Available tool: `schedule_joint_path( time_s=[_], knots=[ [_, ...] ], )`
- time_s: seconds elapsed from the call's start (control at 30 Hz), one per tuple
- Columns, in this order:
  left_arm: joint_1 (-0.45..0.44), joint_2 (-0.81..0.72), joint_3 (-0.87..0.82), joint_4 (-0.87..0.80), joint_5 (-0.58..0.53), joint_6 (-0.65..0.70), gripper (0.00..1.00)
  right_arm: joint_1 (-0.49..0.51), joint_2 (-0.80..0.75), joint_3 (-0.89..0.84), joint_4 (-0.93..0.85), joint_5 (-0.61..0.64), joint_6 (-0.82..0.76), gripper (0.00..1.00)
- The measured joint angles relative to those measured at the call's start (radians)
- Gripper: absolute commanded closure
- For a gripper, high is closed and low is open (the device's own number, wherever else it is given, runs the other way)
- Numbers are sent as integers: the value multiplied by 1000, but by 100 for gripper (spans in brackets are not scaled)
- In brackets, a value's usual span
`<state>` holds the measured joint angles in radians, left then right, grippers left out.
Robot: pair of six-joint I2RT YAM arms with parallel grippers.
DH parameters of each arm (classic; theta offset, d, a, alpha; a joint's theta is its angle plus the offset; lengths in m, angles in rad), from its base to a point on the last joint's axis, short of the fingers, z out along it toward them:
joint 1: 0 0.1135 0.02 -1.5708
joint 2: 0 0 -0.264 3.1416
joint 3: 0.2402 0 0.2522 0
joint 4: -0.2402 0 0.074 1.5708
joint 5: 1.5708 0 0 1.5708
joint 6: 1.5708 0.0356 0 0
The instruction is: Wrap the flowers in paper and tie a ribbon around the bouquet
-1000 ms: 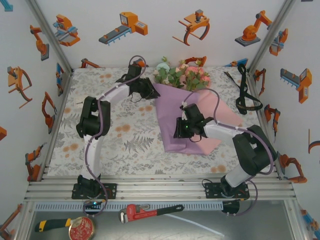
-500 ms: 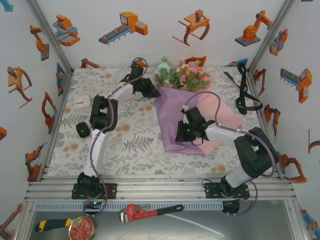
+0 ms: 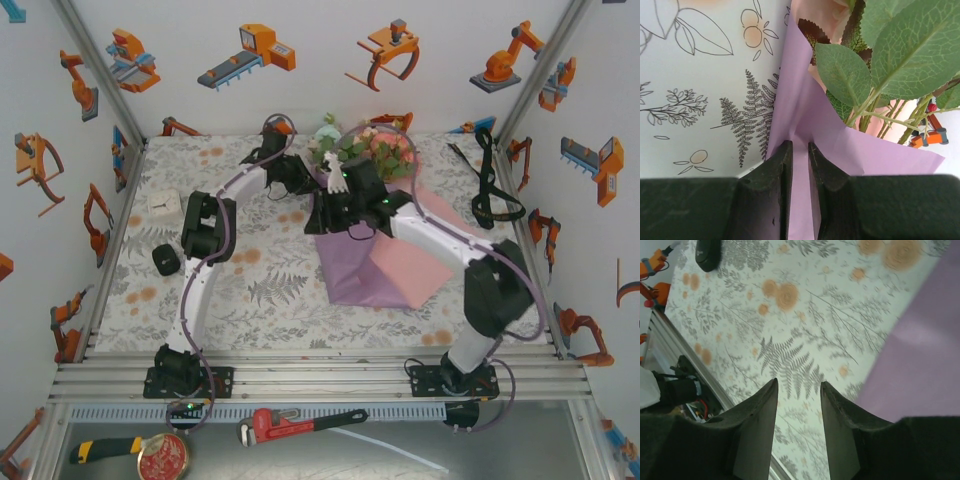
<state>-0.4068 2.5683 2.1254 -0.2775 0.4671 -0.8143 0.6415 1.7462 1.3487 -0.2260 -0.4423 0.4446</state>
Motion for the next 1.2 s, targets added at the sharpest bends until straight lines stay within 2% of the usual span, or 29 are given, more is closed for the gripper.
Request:
schedule_joint_path(
  time_s=[0.23,0.4,0.63,0.87,1.2],
  knots=[
    [-7,0,-3,2,-4,-12,77,-8,345,204,-15,-29,19,62],
    [-4,0,-14,18,-3,-21,77,-44,424,222,-59,-20,29,63],
    [8,7,-13,22,13,-39,78,-69,253,-18,-44,-47,15,62],
    [29,36,32,20,27,-41,78,-67,97,-313,80,-117,53,62],
    [47,85,133,-34,23,-34,78,-69,-66,-535,222,-171,104,60]
  ],
)
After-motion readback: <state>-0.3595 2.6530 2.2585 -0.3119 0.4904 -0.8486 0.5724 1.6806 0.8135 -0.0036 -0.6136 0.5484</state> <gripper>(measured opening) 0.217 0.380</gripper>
